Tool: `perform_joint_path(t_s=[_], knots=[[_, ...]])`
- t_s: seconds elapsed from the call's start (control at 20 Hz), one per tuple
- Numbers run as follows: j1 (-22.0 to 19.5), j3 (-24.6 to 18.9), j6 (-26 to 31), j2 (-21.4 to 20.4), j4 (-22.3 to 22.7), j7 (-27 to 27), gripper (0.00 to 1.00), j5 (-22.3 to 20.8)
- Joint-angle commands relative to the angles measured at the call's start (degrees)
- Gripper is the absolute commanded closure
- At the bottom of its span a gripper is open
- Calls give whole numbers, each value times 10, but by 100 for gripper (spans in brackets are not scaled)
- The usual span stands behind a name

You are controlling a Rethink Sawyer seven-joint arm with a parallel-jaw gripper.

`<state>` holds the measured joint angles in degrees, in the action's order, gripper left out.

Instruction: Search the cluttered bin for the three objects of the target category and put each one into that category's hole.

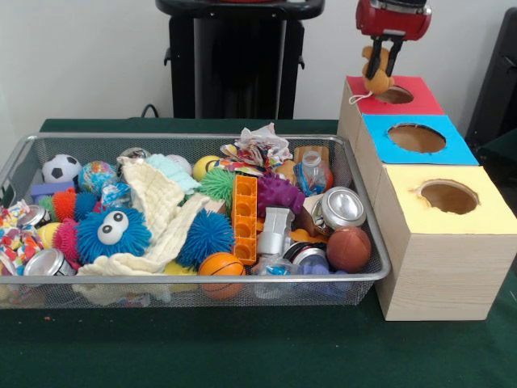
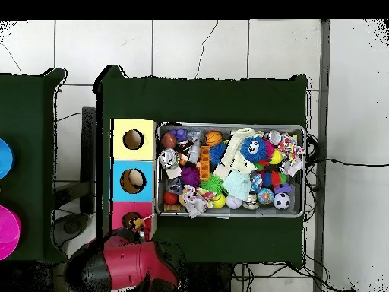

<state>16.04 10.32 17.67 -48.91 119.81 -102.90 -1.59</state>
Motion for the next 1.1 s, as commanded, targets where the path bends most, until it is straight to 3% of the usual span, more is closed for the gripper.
perform_joint_path(t_s=[0.05,0.55,1.1], knots=[[20,11,11,31,-41,-156,100,51],[44,24,7,46,-50,-148,100,81],[41,25,21,46,-58,-130,100,96]])
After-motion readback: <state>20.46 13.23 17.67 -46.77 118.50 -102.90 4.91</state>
